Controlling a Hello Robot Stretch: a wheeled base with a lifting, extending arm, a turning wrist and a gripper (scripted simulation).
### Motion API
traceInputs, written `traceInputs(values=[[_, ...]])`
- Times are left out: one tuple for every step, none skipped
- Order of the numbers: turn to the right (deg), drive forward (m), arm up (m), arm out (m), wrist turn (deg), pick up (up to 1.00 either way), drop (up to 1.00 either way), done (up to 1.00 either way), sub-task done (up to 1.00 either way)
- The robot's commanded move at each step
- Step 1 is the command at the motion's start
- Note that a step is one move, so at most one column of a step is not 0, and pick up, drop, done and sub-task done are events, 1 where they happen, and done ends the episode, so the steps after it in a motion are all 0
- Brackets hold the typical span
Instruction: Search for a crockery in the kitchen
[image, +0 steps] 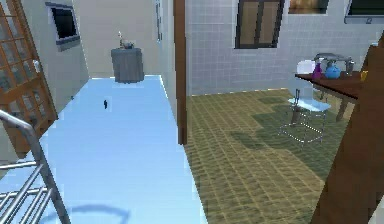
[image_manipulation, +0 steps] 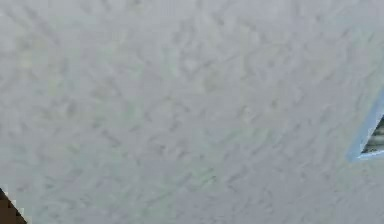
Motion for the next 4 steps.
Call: traceInputs(values=[[0.0,0.4,0.0,0.0,0.0,0.0,0.0,0.0,0.0],[24.0,0.0,0.0,0.0,0.0,0.0,0.0,0.0,0.0],[0.0,1.0,0.0,0.0,0.0,0.0,0.0,0.0,0.0],[0.0,1.0,0.0,0.0,0.0,0.0,0.0,0.0,0.0]])
